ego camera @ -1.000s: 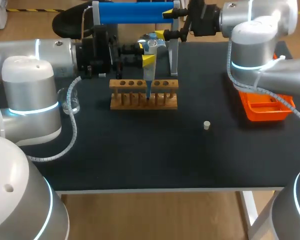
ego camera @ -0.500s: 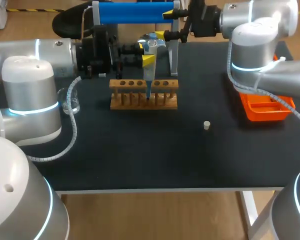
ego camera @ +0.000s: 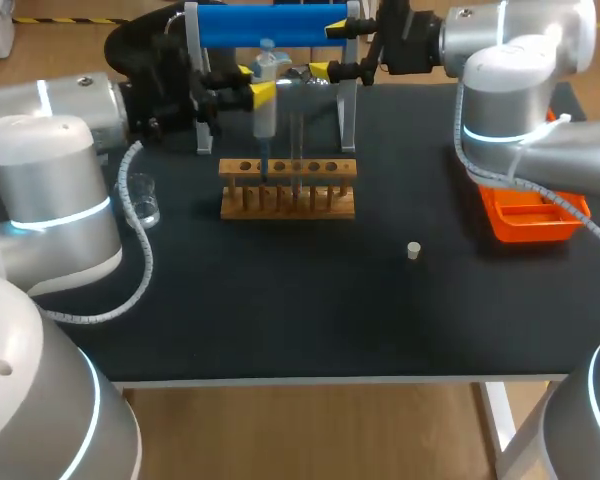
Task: Invert the test tube, pick up the pipette, mount the tip to pipette, aspirate from beaker and dispense into the tube, eject the tip, return the pipette, and cap with the stopper.
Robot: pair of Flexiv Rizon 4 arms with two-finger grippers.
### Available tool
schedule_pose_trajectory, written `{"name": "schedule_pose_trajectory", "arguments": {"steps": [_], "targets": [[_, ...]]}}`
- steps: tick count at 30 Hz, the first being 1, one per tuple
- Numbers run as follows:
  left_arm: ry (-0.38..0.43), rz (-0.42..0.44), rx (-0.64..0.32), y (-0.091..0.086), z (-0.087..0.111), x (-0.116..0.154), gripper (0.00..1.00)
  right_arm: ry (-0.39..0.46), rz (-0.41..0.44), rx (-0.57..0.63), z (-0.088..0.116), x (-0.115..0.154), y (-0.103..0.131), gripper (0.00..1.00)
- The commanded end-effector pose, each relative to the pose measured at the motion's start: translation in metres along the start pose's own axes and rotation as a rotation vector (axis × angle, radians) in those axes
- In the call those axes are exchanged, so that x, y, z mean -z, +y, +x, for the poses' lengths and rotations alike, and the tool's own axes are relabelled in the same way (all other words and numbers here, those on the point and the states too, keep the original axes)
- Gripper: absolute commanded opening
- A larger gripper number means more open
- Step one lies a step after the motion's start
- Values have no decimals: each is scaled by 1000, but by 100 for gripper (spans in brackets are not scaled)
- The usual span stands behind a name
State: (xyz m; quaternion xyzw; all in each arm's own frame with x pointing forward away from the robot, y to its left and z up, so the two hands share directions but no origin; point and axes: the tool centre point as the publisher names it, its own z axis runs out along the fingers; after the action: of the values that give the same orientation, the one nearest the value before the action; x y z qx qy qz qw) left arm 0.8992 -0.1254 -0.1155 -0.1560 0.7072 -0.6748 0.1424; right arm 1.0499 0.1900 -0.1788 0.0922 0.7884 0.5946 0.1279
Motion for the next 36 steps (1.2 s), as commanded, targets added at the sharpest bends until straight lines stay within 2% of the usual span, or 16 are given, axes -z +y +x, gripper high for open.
{"name": "schedule_pose_trajectory", "arguments": {"steps": [1, 6, 17, 28, 36], "targets": [[-77, 12, -14, -1, -15, 16, 0, 0, 2, 0, 0, 1, 0, 100], [-133, 0, -17, 1, -50, 22, 0, 0, 2, 0, 0, 1, 0, 100], [-284, -7, 5, 6, -108, 19, 0, 0, 2, 0, 0, 1, 0, 100], [-424, -8, 24, 9, -143, 4, 0, 0, 2, 0, 0, 1, 0, 100], [-545, -24, 32, 12, -160, -8, 0, 0, 2, 0, 0, 1, 0, 100]]}}
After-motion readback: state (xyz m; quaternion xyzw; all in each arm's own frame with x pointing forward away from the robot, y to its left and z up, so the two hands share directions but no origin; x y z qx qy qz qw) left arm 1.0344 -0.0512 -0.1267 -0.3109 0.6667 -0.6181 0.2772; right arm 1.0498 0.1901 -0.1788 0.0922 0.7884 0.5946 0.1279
